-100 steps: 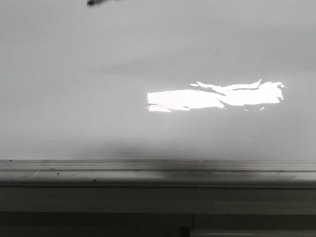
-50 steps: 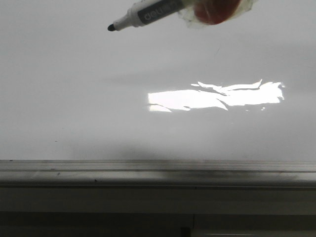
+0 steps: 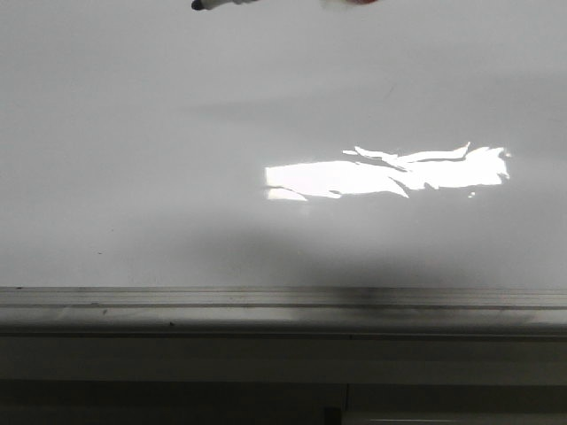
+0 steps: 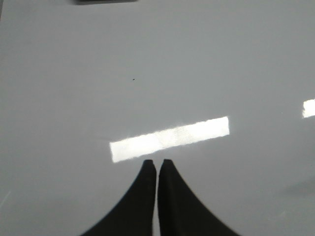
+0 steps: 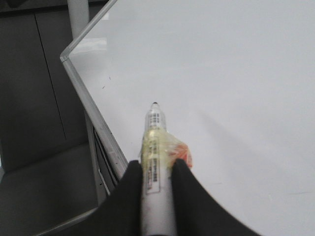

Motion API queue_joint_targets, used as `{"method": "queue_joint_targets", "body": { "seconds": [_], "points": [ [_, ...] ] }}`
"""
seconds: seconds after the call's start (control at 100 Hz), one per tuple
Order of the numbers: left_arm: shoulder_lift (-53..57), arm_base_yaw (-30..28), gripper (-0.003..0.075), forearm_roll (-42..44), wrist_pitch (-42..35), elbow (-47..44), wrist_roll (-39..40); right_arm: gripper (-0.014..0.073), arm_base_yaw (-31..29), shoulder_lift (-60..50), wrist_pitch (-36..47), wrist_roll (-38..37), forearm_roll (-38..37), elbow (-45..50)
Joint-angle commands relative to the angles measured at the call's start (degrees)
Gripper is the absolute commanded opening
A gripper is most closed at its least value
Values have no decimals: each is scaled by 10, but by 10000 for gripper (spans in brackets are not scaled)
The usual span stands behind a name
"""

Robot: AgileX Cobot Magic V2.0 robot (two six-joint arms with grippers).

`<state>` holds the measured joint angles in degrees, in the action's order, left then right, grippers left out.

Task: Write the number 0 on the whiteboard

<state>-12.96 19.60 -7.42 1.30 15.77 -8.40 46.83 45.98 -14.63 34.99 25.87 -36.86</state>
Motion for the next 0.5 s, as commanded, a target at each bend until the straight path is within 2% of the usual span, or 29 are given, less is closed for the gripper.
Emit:
{"method": "queue_joint_targets", "body": {
  "seconds": [0.0,0.24,0.32,0.49],
  "points": [
    [-9,-1,-20,-5,-55,18,6,-47,-4,4,16,-1,7,-14],
    [-9,-1,-20,-5,-54,17,6,-47,-4,18,10,1,-9,-4],
    [-9,-1,-20,-5,-54,17,6,-47,-4,31,41,1,-18,-1],
    [-9,-1,-20,-5,-54,17,6,-47,-23,49,53,0,-18,0]
  ]
}}
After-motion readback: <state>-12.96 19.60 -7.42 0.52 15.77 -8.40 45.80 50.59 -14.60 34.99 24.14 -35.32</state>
